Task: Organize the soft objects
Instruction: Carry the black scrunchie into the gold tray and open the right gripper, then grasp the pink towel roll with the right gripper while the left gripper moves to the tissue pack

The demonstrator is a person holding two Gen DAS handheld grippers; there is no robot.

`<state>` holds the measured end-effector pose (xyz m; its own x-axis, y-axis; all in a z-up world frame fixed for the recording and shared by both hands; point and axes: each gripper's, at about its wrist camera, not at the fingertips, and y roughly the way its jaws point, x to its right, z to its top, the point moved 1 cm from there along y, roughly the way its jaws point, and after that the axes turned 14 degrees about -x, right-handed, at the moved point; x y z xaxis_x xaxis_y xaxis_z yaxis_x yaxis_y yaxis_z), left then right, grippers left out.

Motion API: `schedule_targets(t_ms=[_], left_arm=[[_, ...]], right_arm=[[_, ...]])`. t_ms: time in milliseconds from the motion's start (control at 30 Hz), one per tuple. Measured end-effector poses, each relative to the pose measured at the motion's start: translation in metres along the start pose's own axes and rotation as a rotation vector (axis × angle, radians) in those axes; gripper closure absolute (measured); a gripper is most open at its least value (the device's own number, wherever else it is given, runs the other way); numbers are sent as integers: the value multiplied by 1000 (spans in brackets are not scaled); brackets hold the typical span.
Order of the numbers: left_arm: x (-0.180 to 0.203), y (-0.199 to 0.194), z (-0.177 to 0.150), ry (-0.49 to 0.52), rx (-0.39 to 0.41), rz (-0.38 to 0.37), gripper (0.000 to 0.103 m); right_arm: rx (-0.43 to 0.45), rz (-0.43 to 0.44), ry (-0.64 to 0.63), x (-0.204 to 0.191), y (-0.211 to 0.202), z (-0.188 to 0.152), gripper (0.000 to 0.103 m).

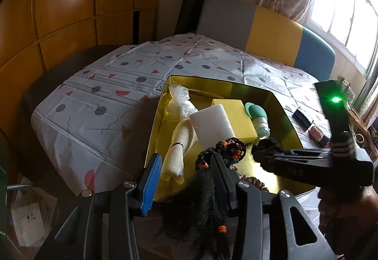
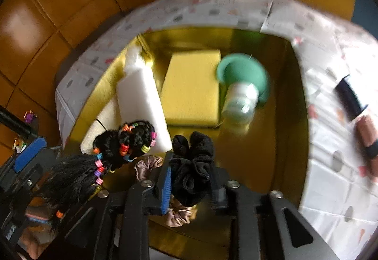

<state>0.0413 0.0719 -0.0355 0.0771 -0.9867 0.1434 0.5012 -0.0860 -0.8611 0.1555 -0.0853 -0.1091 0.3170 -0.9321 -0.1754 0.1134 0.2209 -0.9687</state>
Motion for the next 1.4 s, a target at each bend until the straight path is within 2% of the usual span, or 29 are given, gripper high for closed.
schedule_targets(t_ms=[200,367,833,967,1067,1400], left_arm=[[3,2,0,7,-11,6,60],[6,2,0,10,-14,8,60],[36,-8,-2,94,-12,13,60],[49,-9,-2,129,-13,18,60],[59,-9,-3,157,-17,12,60],[107,-6,-9,291,-30,-33,60]], right_arm=[[13,-13,-6,-6,12,4,65],[68,-1,-18,-6,-3,-6,40],[230,23,36,27,-59,-45,33],[267,12,66,46,-75,-60,32],[290,-16,92,66,-86,-74,26],[276,-140,245,171,-102,-101,26]])
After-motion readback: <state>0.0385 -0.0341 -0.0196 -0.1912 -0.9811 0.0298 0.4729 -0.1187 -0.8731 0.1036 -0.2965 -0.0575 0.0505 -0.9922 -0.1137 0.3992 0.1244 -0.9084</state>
